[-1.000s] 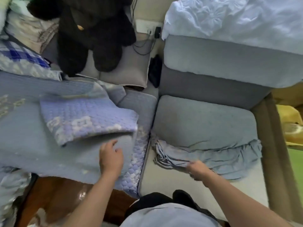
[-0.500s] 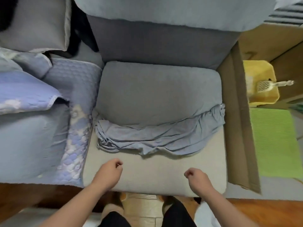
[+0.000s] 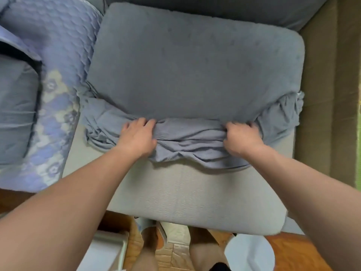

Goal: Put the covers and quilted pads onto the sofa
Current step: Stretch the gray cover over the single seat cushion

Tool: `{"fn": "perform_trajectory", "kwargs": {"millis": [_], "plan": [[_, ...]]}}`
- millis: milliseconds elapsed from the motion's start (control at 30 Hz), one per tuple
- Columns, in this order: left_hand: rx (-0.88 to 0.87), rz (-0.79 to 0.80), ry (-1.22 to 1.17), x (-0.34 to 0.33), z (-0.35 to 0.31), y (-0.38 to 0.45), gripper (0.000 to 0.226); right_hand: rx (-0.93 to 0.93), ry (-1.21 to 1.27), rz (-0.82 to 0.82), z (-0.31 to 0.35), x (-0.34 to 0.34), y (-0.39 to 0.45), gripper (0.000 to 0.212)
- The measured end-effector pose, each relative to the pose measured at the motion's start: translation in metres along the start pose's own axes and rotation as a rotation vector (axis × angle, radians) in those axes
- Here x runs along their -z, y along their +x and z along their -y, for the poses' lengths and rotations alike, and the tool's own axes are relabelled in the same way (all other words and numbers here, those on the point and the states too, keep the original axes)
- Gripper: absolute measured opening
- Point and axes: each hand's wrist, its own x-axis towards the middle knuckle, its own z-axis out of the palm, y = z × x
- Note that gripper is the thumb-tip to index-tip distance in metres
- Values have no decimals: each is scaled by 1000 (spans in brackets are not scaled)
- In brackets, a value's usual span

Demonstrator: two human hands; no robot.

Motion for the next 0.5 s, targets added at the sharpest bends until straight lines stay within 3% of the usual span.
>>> {"fn": "perform_trajectory", "kwargs": {"millis": [167, 233, 300, 400, 433, 500], "plan": [[-161, -15, 75, -11, -1, -26, 44, 59, -12, -12, -2, -24, -65, 12], [-234, -52, 102, -10, -1, -43, 39, 25, 37, -121, -11, -32, -83, 1], [-298, -136, 118, -5, 5, -60, 30, -18, 148, -357, -12, -35, -95, 4], [-242, -380, -66, 8, 27, -71, 11, -331, 523, -734, 4, -18, -113, 26], [-167, -452, -164, 13, 36, -71, 8, -481, 659, -735, 12, -15, -117, 33], [31, -560, -380, 25, 53, -71, 24, -650, 853, -516, 24, -23, -119, 39]]}}
